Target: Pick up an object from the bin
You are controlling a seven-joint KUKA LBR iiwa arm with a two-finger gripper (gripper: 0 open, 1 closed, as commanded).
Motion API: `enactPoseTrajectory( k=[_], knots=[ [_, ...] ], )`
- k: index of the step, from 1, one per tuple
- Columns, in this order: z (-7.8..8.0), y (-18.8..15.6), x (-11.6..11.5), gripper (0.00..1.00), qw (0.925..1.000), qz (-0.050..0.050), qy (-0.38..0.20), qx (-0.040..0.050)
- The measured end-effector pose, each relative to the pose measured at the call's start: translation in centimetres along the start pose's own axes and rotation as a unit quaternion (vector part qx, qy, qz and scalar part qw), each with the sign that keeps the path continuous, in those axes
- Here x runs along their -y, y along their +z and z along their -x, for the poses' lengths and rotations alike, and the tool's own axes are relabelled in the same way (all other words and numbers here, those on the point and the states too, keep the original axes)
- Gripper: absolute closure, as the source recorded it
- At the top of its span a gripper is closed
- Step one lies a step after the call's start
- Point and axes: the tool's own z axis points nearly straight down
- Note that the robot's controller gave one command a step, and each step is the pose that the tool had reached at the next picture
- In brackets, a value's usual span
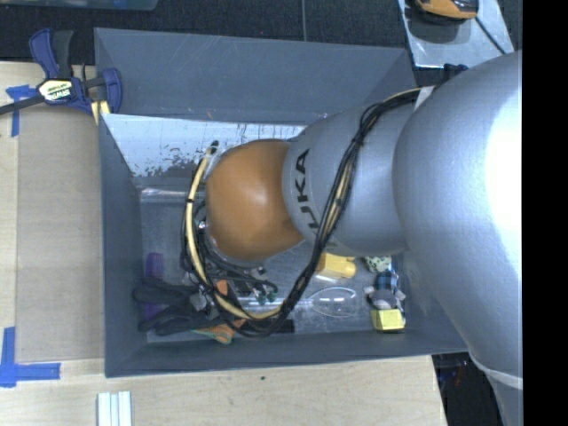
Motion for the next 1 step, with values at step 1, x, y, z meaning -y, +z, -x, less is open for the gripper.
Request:
enactPoseTrajectory(
  k=[1],
  knots=[
    [0.07, -1.82, 0.01, 1.00, 1.0000, 0.000, 0.000, 0.0013]
  ],
)
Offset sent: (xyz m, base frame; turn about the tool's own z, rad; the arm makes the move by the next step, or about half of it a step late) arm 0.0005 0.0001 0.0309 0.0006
